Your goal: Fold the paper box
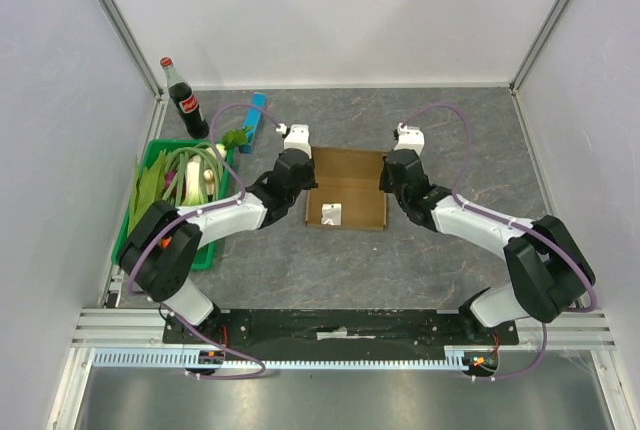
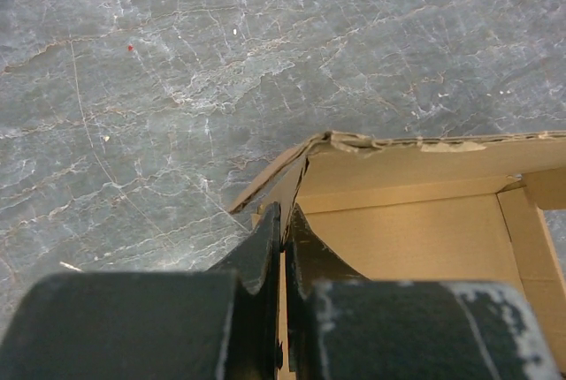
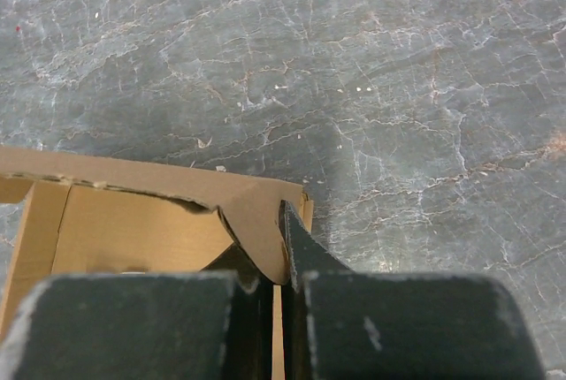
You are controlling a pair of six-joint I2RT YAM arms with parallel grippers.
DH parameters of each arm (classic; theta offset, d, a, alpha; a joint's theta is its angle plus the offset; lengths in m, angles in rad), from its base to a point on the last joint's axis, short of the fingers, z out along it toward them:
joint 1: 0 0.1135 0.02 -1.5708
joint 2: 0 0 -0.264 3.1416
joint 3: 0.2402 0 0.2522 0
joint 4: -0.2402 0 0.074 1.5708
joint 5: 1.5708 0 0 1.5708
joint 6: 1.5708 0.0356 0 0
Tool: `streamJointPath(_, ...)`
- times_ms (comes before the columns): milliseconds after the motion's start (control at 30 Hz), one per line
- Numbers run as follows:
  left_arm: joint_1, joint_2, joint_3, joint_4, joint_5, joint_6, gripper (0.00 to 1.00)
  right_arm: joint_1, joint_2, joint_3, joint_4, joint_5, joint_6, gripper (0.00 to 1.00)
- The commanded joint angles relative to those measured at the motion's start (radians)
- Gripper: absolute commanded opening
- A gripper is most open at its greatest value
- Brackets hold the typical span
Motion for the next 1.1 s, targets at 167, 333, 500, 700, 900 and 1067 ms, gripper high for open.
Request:
streamJointPath(167,-0.039,-0.045,-0.167,0.185,-0.060,-0.072,0.02,0.081,-0.043,-0.091,0.207,0.137,0.011,0.00)
streamJointPath(333,-0.065,-0.084,-0.255,0.284,-0.115,-0.073,0.02,0.124,-0.073,-0.210,0.388,0.156,-0.046,0.00)
streamJointPath(500,-0.099,-0.087,-0.319,0.366,-0.158,-0.081,0.02,0.147,-0.099,-0.281,0.483,0.181,-0.046,0.00)
streamJointPath(700,-0.164,-0.064,-0.357,0.419,-0.234,-0.090,0.02,0.181,-0.094,-0.363,0.574,0.239,-0.026,0.00)
streamJointPath(900,-0.199,-0.067,-0.428,0.452,-0.284,-0.118,0.02,0.213,-0.102,-0.419,0.620,0.290,0.005,0.00)
streamJointPath(1067,-0.226,-0.055,-0.437,0.389,-0.310,-0.152,0.02,0.228,-0.125,-0.462,0.638,0.321,0.011,0.00)
